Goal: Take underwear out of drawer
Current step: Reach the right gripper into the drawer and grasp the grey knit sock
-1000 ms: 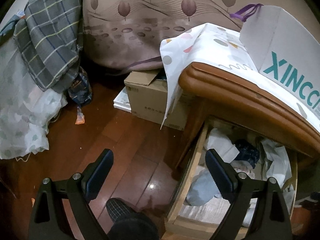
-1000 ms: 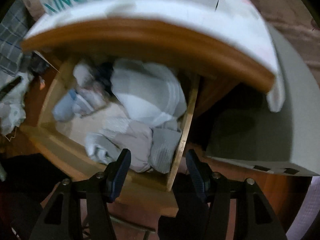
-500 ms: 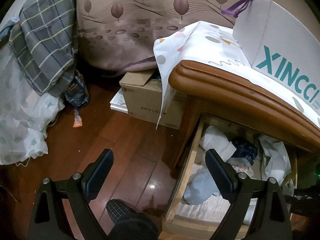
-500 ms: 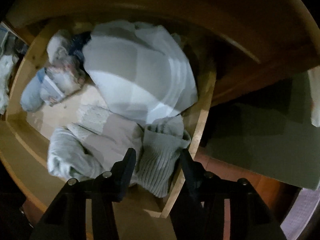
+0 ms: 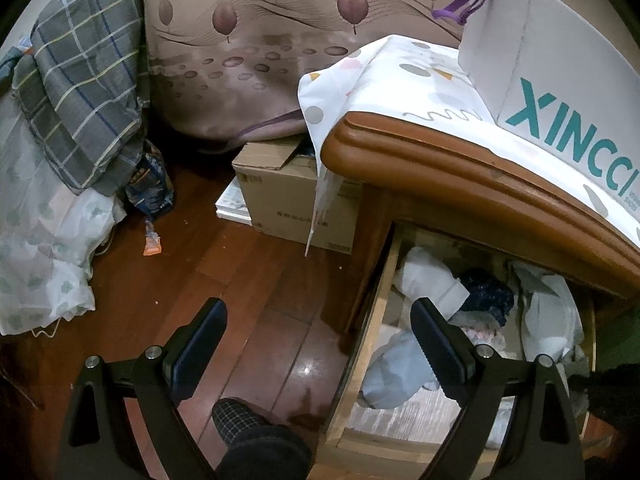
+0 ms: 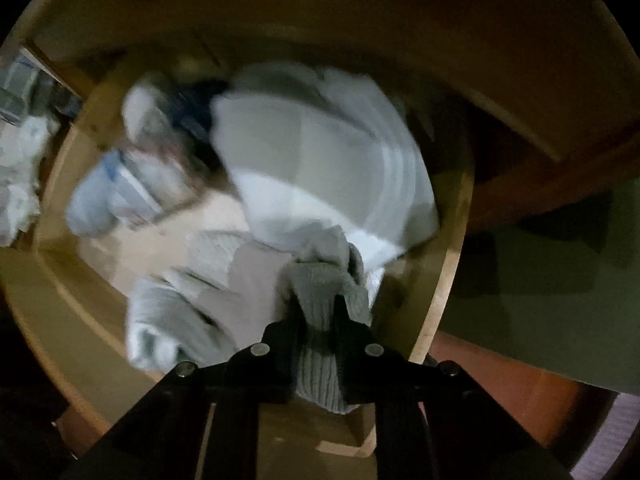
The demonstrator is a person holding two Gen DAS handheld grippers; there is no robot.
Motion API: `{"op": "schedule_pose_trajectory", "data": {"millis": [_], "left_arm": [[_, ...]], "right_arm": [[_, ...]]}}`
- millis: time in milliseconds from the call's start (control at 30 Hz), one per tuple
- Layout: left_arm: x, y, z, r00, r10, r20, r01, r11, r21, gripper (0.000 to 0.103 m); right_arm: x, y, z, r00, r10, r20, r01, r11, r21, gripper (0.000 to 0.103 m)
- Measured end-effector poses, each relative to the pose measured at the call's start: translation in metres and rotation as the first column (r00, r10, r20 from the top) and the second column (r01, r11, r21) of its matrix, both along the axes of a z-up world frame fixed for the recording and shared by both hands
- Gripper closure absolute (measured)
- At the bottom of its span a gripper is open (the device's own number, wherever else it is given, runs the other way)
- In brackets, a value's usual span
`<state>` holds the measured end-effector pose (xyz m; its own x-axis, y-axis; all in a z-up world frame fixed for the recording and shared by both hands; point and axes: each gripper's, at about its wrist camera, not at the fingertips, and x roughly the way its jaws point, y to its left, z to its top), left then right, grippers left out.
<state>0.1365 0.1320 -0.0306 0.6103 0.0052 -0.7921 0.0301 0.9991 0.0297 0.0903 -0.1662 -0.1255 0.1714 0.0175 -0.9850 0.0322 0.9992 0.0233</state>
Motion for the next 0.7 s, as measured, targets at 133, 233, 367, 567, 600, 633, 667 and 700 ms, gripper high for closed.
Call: {"op": "schedule_pose_trajectory", "data": {"millis": [133, 233, 367, 567, 600, 633, 667, 700], "left_arm": [[-0.001, -0.004, -0.001, 1.000, -0.010, 0.000, 0.010, 1.000, 0.013, 0.011], [-0.001, -0.005, -0.003, 1.000, -0.013, -0.003, 0.013, 1.000, 0.019, 0.011], [-0.001, -0.005, -0.004, 1.000, -0.016, -0.008, 0.016, 1.000, 0.022, 0.011], [-0.001, -0.013, -0.008, 0.999, -0.046, -0.016, 0.046, 0.998, 0.034, 0.011], [-0.002, -0.015, -0.008, 0.998, -0.053, -0.016, 0.054, 0.998, 0.036, 0.011], [-0.002, -0.017, -0.008, 0.998, -0.060, -0.016, 0.060, 0.997, 0.039, 0.011], [-0.003, -0.018, -0.009, 0.998, -0.066, -0.015, 0.067, 0.997, 0.043, 0.011], [-0.003, -0.020, -0.009, 0.997, -0.073, -0.014, 0.073, 0.996, 0.046, 0.011]], "right_arm": [[0.000, 0.002, 0.015, 0.999, 0.022, 0.045, -0.024, 0.999, 0.048, 0.090], [-0.002, -0.002, 0.000, 0.999, 0.040, 0.024, -0.040, 0.999, 0.005, 0.086], [0.000, -0.008, -0.027, 0.999, 0.030, -0.033, -0.031, 0.999, -0.023, 0.084], [0.007, -0.010, -0.039, 0.991, 0.086, -0.098, -0.091, 0.995, -0.048, 0.069], [0.008, -0.009, -0.044, 0.987, 0.107, -0.121, -0.114, 0.992, -0.058, 0.069], [0.008, -0.008, -0.046, 0.985, 0.116, -0.126, -0.125, 0.990, -0.066, 0.068], [0.008, -0.007, -0.048, 0.984, 0.126, -0.128, -0.136, 0.988, -0.076, 0.068], [0.010, -0.008, -0.050, 0.982, 0.132, -0.133, -0.143, 0.987, -0.079, 0.067]]}}
